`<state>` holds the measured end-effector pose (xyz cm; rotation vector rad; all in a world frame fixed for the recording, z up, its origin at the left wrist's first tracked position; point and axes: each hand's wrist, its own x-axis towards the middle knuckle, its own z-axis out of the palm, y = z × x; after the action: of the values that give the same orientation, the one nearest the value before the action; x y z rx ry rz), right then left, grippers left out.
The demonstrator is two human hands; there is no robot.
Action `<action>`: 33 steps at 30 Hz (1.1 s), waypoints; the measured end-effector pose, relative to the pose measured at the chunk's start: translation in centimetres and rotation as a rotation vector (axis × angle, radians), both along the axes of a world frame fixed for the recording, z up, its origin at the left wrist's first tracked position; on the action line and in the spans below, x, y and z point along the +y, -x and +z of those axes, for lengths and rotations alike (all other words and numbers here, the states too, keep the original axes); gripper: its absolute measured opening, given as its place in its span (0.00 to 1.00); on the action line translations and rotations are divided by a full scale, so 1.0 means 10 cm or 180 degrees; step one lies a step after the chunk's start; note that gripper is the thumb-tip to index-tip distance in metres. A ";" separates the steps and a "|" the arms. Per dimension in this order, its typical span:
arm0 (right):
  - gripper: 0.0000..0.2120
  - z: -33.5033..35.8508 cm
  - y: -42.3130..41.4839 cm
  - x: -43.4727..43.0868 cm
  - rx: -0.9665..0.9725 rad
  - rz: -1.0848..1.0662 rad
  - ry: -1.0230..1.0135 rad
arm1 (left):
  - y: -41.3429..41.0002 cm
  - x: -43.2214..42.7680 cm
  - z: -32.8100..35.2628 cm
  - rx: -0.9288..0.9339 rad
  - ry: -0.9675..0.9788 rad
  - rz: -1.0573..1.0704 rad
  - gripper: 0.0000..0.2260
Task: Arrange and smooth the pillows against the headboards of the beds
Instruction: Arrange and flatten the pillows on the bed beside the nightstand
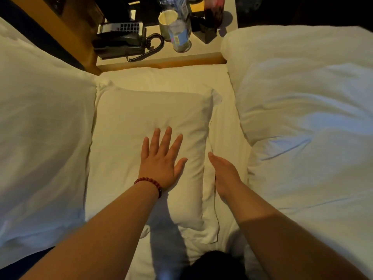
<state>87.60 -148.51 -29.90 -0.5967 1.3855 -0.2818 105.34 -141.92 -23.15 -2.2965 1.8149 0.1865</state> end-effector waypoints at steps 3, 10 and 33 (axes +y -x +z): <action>0.09 -0.01 0.00 -0.20 0.0400 -0.0483 0.0475 | -0.02 -0.02 -0.04 0.0016 -0.0103 0.0007 0.29; 0.15 0.18 -0.21 -0.47 -0.0308 -0.0384 -0.0264 | -0.05 -0.06 -0.08 0.0138 -0.0169 0.0009 0.30; 0.21 0.12 -0.63 -1.50 -0.0503 -0.0787 0.0851 | -0.41 -0.74 -0.43 0.0061 0.0454 -0.0093 0.30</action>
<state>93.88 -163.47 -28.69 -0.6078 1.2774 -0.7069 109.45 -149.34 -27.45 -2.3681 1.9283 0.0768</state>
